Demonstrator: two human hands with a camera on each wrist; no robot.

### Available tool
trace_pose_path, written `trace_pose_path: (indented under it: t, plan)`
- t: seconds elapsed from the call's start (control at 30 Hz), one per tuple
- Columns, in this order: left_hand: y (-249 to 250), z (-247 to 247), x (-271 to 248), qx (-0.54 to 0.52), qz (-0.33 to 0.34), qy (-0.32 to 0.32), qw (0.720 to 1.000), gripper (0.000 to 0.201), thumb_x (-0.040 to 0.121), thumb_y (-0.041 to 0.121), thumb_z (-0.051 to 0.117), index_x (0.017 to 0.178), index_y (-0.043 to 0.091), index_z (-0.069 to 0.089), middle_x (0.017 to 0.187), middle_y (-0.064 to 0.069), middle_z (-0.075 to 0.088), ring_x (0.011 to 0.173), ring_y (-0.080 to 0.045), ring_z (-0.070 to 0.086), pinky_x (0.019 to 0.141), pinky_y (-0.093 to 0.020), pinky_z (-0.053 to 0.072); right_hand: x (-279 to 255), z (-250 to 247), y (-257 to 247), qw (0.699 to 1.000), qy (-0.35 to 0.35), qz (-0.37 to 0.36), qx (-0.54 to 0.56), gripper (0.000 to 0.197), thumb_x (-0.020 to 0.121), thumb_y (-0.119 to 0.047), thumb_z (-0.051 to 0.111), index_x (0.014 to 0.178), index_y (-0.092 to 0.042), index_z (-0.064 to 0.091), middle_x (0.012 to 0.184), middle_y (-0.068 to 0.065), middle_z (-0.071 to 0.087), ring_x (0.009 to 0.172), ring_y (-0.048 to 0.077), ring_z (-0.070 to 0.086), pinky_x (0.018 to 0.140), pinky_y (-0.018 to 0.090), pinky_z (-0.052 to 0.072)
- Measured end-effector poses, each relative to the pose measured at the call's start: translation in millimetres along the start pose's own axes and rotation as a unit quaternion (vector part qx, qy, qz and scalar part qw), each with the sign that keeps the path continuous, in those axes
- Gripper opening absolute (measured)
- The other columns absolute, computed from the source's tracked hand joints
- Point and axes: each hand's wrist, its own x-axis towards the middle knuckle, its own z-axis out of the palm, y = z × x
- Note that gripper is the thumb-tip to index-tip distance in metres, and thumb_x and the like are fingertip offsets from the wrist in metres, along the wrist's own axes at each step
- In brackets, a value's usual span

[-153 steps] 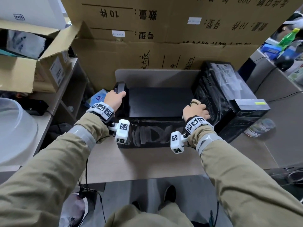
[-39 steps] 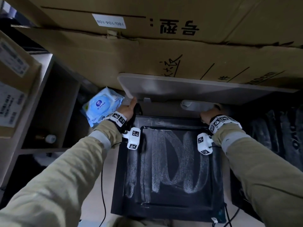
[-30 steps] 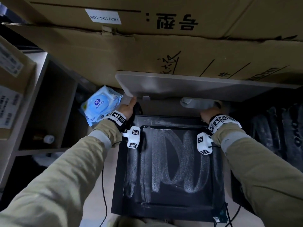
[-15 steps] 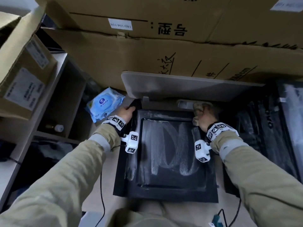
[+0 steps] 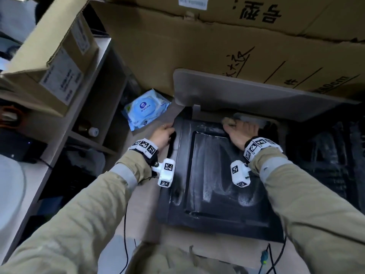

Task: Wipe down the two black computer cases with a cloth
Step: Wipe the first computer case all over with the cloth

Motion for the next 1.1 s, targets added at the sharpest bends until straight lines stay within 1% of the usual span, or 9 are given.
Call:
trace_pose_path:
  t: [0.1,0.17,0.27,0.57,0.67,0.83,0.93,1.0,1.1]
  plan:
    - [-4,-9,-3,-0.022,-0.006,-0.044,0.999,0.032,0.101,-0.003,0.039,0.126,0.011,0.052,0.049,0.013,0.058,0.041,0.004,0.052,0.044,-0.010,0.040,-2,11,-73,0.996,-0.013,-0.081,-0.025,0.068,0.087,-0.062,0.035,0.139,-0.020,0.048,0.144,0.012,0.051,0.134,0.029,0.043,0.112,0.044,0.024]
    - [-6,-14,-6,-0.026,0.003,-0.066,0.997,0.032,0.100,-0.004,0.038,0.122,0.011,0.055,0.055,0.012,0.064,0.045,0.005,0.059,0.048,-0.010,0.046,-9,25,-115,0.993,-0.006,-0.117,-0.033,0.069,0.087,-0.055,0.045,0.143,-0.016,0.043,0.148,0.011,0.047,0.138,0.028,0.039,0.113,0.043,0.023]
    - [-12,-28,-8,-0.069,-0.011,-0.094,0.993,0.028,0.100,-0.005,0.038,0.098,0.013,0.060,0.067,0.004,0.069,0.057,-0.003,0.065,0.054,-0.013,0.051,-23,43,-149,0.992,-0.007,-0.115,-0.054,0.084,0.093,-0.048,0.049,0.157,-0.007,0.014,0.164,0.013,0.018,0.152,0.027,0.010,0.123,0.043,0.000]
    - [-14,-31,-17,-0.138,-0.035,-0.101,0.985,0.014,0.100,0.022,0.055,0.091,0.016,0.063,0.090,-0.007,0.063,0.074,-0.013,0.059,0.067,-0.022,0.050,-45,46,-132,0.978,-0.028,-0.201,-0.046,0.084,0.099,-0.044,0.044,0.160,-0.013,-0.004,0.167,0.014,-0.008,0.154,0.029,-0.009,0.124,0.046,-0.006]
    - [-12,-29,-19,-0.155,-0.033,-0.082,0.984,0.014,0.097,0.025,0.058,0.089,0.016,0.065,0.088,-0.005,0.067,0.077,-0.016,0.061,0.069,-0.026,0.049,-59,47,-119,0.962,-0.029,-0.270,-0.033,0.075,0.100,-0.041,0.038,0.161,-0.014,0.003,0.167,0.014,-0.004,0.154,0.030,-0.006,0.124,0.048,-0.002]
    - [-24,-24,-43,-0.131,-0.010,-0.049,0.990,0.034,0.093,0.041,0.058,0.103,0.012,0.071,0.104,-0.007,0.074,0.095,-0.020,0.066,0.094,-0.034,0.049,-90,55,-105,0.945,-0.074,-0.318,-0.022,0.067,0.106,-0.028,0.038,0.162,-0.019,0.003,0.168,0.006,-0.013,0.154,0.019,-0.014,0.123,0.053,-0.004]
    - [-46,-29,-71,-0.120,-0.010,-0.001,0.993,0.040,0.096,0.040,0.055,0.103,0.004,0.070,0.073,-0.018,0.067,0.069,-0.020,0.060,0.071,-0.031,0.047,-125,68,-101,0.939,-0.100,-0.328,-0.030,0.070,0.105,-0.029,0.039,0.161,-0.021,-0.002,0.166,0.004,-0.021,0.153,0.018,-0.017,0.122,0.049,-0.010]
    - [-66,-33,-86,-0.118,-0.012,0.028,0.993,0.044,0.096,0.041,0.054,0.101,0.000,0.069,0.088,-0.030,0.063,0.065,-0.031,0.060,0.065,-0.035,0.047,-148,80,-95,0.933,-0.104,-0.342,-0.035,0.069,0.106,-0.030,0.038,0.161,-0.023,-0.003,0.166,0.002,-0.022,0.153,0.017,-0.017,0.121,0.048,-0.012]
    - [-97,-31,-114,-0.150,-0.028,0.017,0.988,0.036,0.097,0.043,0.050,0.106,0.012,0.068,0.100,-0.007,0.066,0.081,-0.016,0.059,0.068,-0.027,0.043,-176,95,-85,0.923,-0.109,-0.366,-0.041,0.067,0.107,-0.029,0.036,0.161,-0.025,-0.004,0.166,0.000,-0.021,0.152,0.014,-0.018,0.119,0.046,-0.016]
